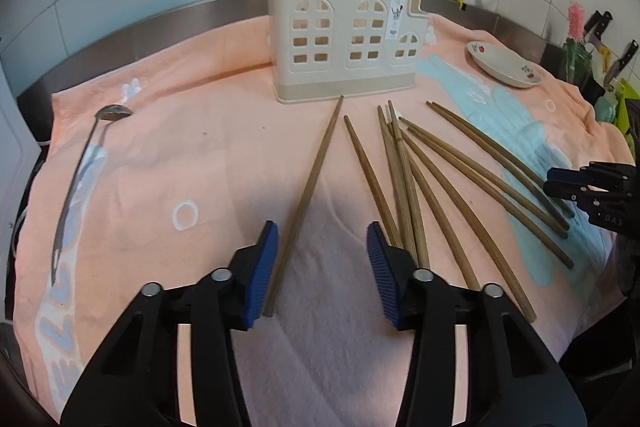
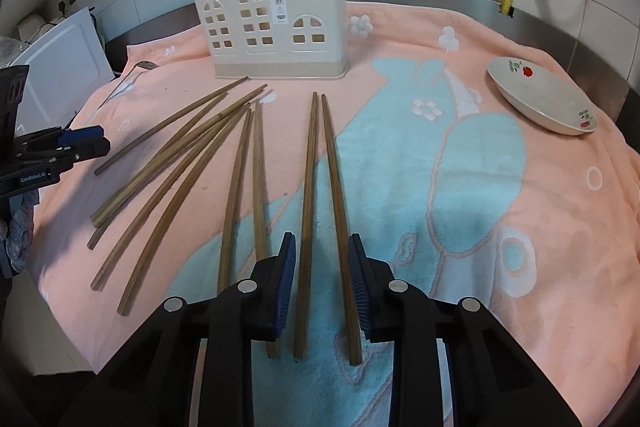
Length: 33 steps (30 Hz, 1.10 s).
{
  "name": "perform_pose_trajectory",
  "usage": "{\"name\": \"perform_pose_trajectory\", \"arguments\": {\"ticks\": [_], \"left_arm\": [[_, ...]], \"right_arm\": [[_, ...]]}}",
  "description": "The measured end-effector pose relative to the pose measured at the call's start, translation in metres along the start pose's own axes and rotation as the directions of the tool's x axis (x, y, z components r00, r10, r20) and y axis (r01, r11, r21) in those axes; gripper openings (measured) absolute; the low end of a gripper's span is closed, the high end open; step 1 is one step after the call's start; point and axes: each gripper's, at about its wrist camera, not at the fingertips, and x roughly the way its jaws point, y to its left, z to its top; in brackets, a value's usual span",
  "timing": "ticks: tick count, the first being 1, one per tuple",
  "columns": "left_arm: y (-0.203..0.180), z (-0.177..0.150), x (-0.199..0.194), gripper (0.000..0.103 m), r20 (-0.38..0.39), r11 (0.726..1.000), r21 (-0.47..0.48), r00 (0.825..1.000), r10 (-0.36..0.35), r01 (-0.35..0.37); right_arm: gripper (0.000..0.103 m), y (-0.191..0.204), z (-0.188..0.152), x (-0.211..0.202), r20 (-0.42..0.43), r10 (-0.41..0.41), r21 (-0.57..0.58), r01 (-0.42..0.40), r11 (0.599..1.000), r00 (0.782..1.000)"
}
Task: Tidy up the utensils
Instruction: 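Lower the left tool onto one wooden chopstick and close it while the right tool grasps another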
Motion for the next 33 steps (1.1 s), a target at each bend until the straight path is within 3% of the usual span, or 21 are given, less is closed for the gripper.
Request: {"name": "perform_pose_trajectory", "arguments": {"ticks": [8,28,33], "left_arm": [[0.003,0.005,0.023,0.025,-0.043,1.000,0.009,0.999,-0.003,0.003],[0.015,0.007,0.047,0.013,-0.093,0.999,0.025,0.995,0.027,-0.024],[0.008,0.007,0.048,0.009,-0.095,0.997,0.047,0.993,0.065,-0.060]], "right_arm": [[0.019,-0.005,0.000,0.005,-0.007,-0.007,0.005,0.007,1.000,1.000],[0.016,-0.010,-0.002,0.011,-0.022,-0.021,0.007,0.021,1.000,1.000],[0.014,-0.010,-0.003,0.013,-0.012,-0.031,0.002,0.031,1.000,0.999]]}}
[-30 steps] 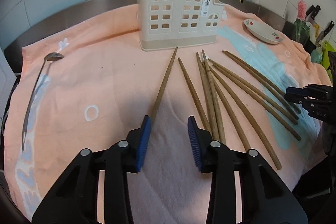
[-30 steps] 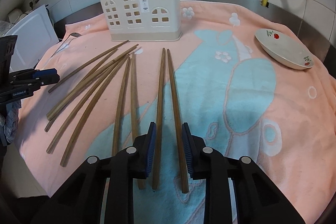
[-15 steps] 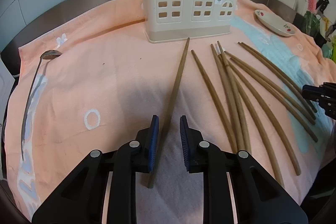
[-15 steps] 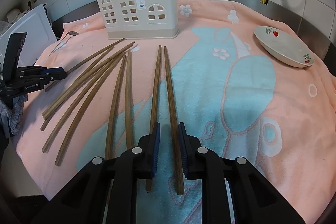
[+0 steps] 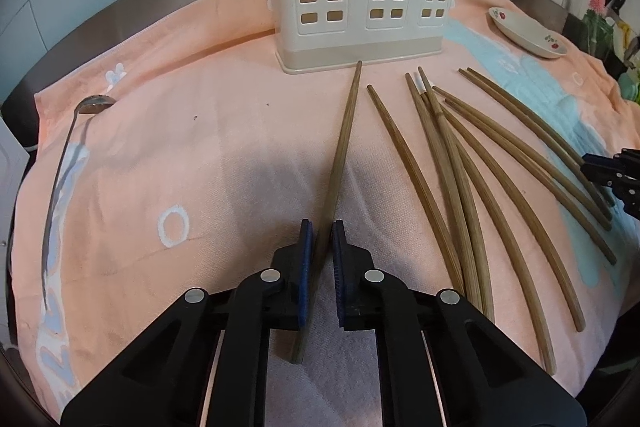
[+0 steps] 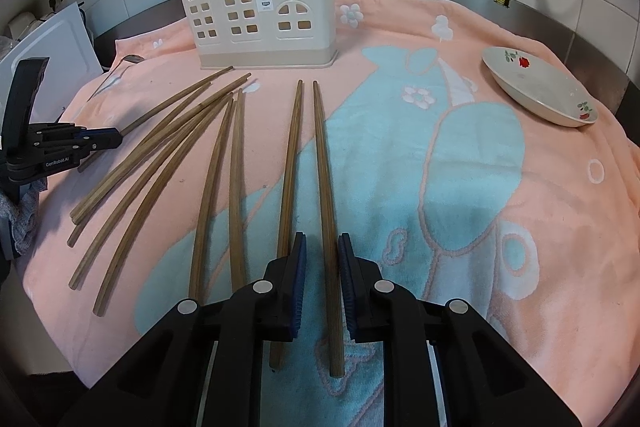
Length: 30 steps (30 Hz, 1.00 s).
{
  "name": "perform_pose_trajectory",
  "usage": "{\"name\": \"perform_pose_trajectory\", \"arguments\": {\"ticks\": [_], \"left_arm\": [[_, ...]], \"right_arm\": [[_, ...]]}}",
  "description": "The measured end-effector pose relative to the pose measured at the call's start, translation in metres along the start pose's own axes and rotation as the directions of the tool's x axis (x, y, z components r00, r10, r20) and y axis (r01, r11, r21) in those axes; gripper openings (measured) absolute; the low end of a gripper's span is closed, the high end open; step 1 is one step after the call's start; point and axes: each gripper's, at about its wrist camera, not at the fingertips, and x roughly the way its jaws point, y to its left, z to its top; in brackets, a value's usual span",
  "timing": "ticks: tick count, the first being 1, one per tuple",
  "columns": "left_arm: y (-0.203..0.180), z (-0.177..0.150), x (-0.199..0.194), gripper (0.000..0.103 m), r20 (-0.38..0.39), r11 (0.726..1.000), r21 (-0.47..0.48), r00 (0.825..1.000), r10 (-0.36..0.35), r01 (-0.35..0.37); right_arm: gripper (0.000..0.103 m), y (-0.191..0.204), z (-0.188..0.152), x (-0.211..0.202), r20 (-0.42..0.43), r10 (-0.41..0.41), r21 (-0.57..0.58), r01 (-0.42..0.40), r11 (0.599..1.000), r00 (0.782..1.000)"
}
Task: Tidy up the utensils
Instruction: 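Lower the left tool onto one wooden chopstick and close it while the right tool grasps another, then lift the left tool's chopstick toward the white holder while the right tool carries its chopstick there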
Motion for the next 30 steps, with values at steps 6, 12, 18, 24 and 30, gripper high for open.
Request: {"name": "perform_pose_trajectory", "arguments": {"ticks": [6,12,18,24,30], "left_arm": [[-0.005,0.001,-0.001,0.008,-0.002,1.000,-0.012,1.000,0.008,-0.008],[-0.007,-0.001,-0.014,0.005,0.017,0.999,-0.030,1.000,-0.019,0.020],[-0.006,0.001,-0.040,0.005,0.072,0.996,-0.063,0.996,-0.052,0.057],[-0.008,0.006,-0.074,0.005,0.143,0.993,-0.082,0.987,-0.077,0.089],[-0.018,0.013,-0.104,0.005,0.206,0.993,-0.055,0.975,-0.089,0.103]], "right_arm": [[0.007,0.002,-0.002,0.000,0.009,-0.028,-0.020,0.029,0.999,1.000],[0.007,0.004,-0.004,-0.009,0.026,-0.022,-0.012,0.022,1.000,0.999],[0.007,0.008,0.003,-0.034,0.088,-0.015,-0.013,0.017,1.000,0.996],[0.007,0.018,0.018,-0.067,0.170,-0.001,-0.026,0.006,1.000,0.985],[0.007,0.024,0.042,-0.095,0.232,0.019,-0.050,-0.007,0.999,0.973]]}}
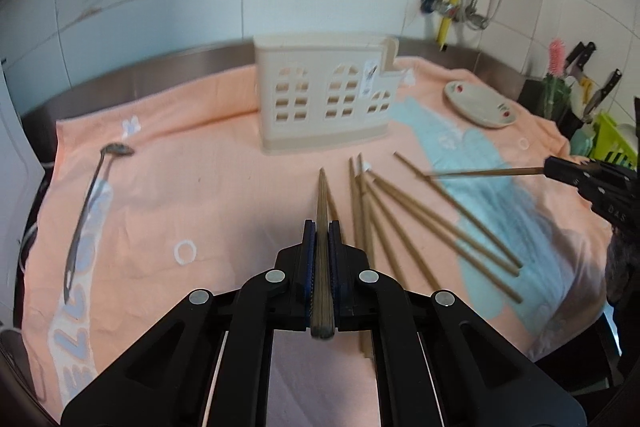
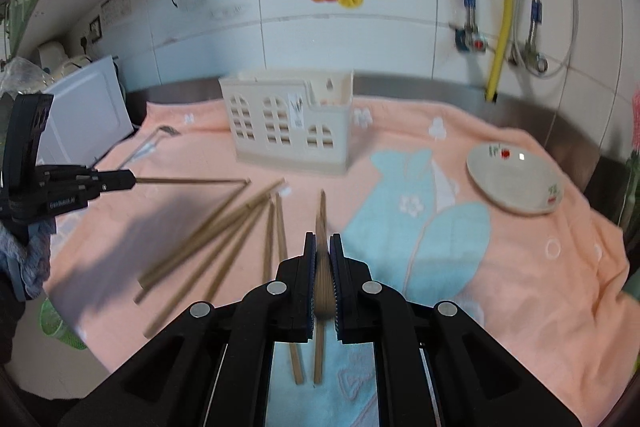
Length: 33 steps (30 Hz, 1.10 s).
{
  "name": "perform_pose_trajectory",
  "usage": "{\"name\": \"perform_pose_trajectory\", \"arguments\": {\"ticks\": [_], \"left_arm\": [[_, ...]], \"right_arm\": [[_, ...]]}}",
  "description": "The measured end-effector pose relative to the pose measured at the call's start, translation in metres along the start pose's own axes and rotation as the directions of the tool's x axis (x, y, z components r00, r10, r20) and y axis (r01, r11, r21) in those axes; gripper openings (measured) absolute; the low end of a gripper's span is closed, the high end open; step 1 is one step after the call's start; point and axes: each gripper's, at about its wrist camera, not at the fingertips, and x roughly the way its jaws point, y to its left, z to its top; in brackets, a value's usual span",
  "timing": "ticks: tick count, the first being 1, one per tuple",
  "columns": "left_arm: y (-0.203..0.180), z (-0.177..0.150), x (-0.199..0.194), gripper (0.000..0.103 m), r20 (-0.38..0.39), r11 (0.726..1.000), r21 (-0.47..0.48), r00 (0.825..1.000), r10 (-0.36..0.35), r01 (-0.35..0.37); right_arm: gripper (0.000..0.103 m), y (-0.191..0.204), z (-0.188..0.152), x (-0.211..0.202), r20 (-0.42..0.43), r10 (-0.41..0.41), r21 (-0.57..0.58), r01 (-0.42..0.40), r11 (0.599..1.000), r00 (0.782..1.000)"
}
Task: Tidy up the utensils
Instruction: 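Lift the left tool's chopstick toward the white holder while the right tool carries its chopstick there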
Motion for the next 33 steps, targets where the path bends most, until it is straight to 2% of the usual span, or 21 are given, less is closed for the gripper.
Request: {"name": "perform_pose_trajectory", "arguments": {"ticks": [9,19,27,33], "left_arm": [[-0.005,0.028,-0.015,0.005,0.032,1.000,0.013,0.999,0.006,-0.007],[-0.010,0.079,-0.030,0.005,0.078,0.999,0.044,0.997,0.015,-0.019],[-0.010,0.131,-0.060,0.005,0.171,0.997,0.068,0.985,0.022,-0.035],[-0.007,0.173,-0.077,0.005,0.247,0.997,0.065,0.969,0.029,-0.046]], "right_arm": [[0.007,0.002,0.052,-0.004,0.013,0.015,-0.036,-0.014,0.999,1.000],[0.007,-0.001,0.143,-0.011,0.059,0.024,-0.074,-0.020,0.997,0.998],[0.007,-0.001,0.204,0.004,0.101,-0.003,-0.082,0.012,0.997,0.995],[0.007,-0.003,0.225,0.032,0.087,-0.021,-0.064,0.026,0.998,0.996]]}}
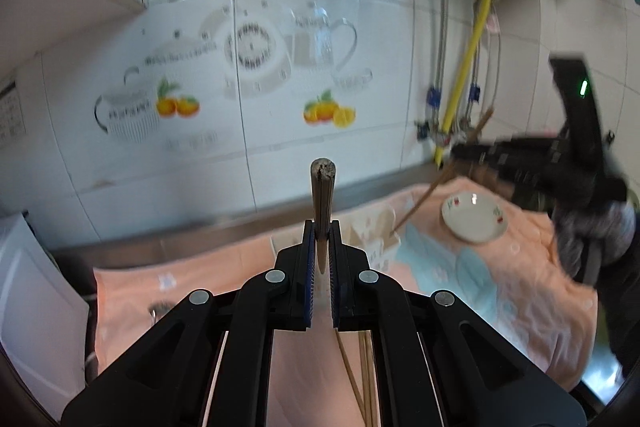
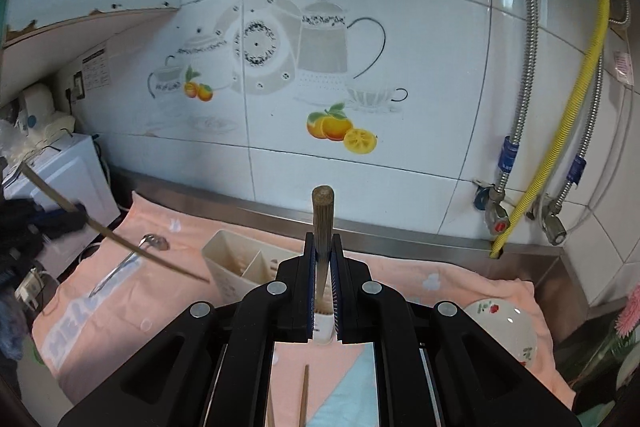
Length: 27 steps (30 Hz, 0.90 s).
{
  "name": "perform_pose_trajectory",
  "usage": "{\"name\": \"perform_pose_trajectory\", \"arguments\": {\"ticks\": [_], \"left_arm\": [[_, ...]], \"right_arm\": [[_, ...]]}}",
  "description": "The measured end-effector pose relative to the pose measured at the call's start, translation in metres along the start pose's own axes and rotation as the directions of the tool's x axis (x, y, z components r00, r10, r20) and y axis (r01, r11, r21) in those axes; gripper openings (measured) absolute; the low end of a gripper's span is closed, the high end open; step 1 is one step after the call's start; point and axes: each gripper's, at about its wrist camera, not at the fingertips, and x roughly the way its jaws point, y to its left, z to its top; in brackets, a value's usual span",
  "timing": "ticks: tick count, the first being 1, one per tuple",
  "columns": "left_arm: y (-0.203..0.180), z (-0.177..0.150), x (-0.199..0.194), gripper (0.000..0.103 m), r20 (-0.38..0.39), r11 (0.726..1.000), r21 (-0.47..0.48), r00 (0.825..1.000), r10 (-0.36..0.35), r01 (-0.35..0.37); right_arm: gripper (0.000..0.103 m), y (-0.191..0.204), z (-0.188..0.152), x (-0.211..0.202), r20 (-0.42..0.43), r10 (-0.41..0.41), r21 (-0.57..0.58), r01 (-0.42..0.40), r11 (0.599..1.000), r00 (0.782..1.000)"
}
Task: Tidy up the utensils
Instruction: 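Lift the left tool's chopstick toward the white holder while the right tool carries its chopstick there, then lower the left tool's chopstick into the holder and open it while the right tool releases its chopstick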
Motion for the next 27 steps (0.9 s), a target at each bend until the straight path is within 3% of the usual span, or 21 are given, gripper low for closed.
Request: {"name": "perform_pose_trajectory", "arguments": {"ticks": [3,7,17,27], "left_arm": [[0.002,0.016,0.007,0.005,0.023,1.000,0.003,1.000,0.020,-0.020],[0.009,0.023,0.035,0.005,-0.013,0.999,-0.017,1.000,0.029,-0.029],[0.028,-0.006,0.104,0.005,-0.159,0.995,-0.093,0.987,0.021,-0.036],[0.035,-0.018,0.126,0.006,-0.213,0.993,-0.116,0.977,0.010,-0.035]], "right_arm": [[0.007,0.001,0.000,0.014,-0.015,-0.005,-0.002,0.005,1.000,1.000],[0.007,0.001,-0.005,0.034,-0.048,-0.010,-0.001,0.010,1.000,0.999],[0.007,0.000,-0.019,0.063,-0.103,-0.003,0.001,0.003,1.000,0.995],[0.007,-0.005,-0.028,0.078,-0.138,-0.008,0.009,0.009,1.000,0.990]]}}
